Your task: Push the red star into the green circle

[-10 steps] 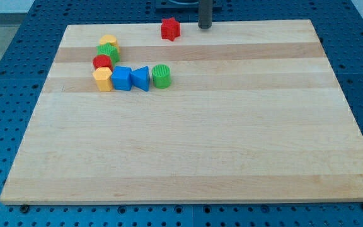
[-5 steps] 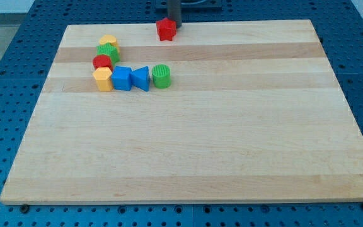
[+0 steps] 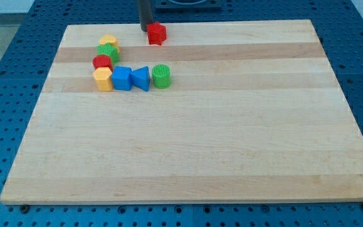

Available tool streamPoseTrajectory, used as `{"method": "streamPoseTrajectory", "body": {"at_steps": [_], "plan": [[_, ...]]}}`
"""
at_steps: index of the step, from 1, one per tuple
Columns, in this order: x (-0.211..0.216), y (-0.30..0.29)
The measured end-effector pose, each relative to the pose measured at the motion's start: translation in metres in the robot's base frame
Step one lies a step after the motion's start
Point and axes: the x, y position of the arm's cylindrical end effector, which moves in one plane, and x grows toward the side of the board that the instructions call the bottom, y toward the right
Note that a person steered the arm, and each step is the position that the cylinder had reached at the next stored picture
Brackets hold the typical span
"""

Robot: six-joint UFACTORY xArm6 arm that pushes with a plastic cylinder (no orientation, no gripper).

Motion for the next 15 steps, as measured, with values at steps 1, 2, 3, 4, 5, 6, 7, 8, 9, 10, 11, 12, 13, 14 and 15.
{"method": "streamPoseTrajectory", "body": {"at_steps": [1,2,3,4,5,6,7,8,9,10,11,12,13,14,15], "plan": [[0.010,0.000],[0.021,0.002],[0.028,0.015],[0.030,0.037],[0.032,0.059],[0.039,0.072],[0.052,0.075],[0.065,0.076],[0.074,0.077],[0.083,0.077],[0.095,0.077],[0.107,0.077],[0.115,0.076],[0.121,0.076],[0.127,0.076]]}}
